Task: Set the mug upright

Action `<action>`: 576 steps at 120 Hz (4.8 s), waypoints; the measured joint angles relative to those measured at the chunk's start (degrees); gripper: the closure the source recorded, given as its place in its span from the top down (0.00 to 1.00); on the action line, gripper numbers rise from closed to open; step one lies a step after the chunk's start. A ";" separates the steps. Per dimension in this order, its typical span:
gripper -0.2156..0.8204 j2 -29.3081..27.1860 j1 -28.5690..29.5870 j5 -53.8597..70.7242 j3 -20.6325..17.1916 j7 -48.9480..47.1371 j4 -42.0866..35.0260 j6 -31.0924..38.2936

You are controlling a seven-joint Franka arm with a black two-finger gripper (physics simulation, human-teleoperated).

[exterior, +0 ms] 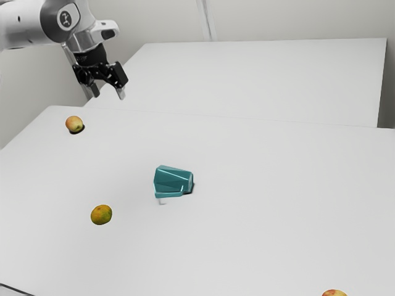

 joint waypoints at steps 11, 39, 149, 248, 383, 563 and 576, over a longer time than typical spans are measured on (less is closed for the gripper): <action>0.79 -0.12 0.00 0.00 0.01 0.44 -0.04 -0.14; 0.79 -0.87 0.00 -0.22 -0.04 1.32 -1.49 -0.18; 0.79 0.78 2.50 -37.40 1.90 13.42 -33.35 25.94; 0.67 6.57 2.53 -62.69 1.77 30.69 -38.16 26.35; 0.06 -3.71 4.30 -16.25 -2.83 21.28 -26.87 22.44; 0.74 -2.89 1.70 -3.80 -5.96 -1.56 -24.14 24.76; 0.76 -4.35 1.74 -3.74 -5.96 -1.75 -17.49 19.54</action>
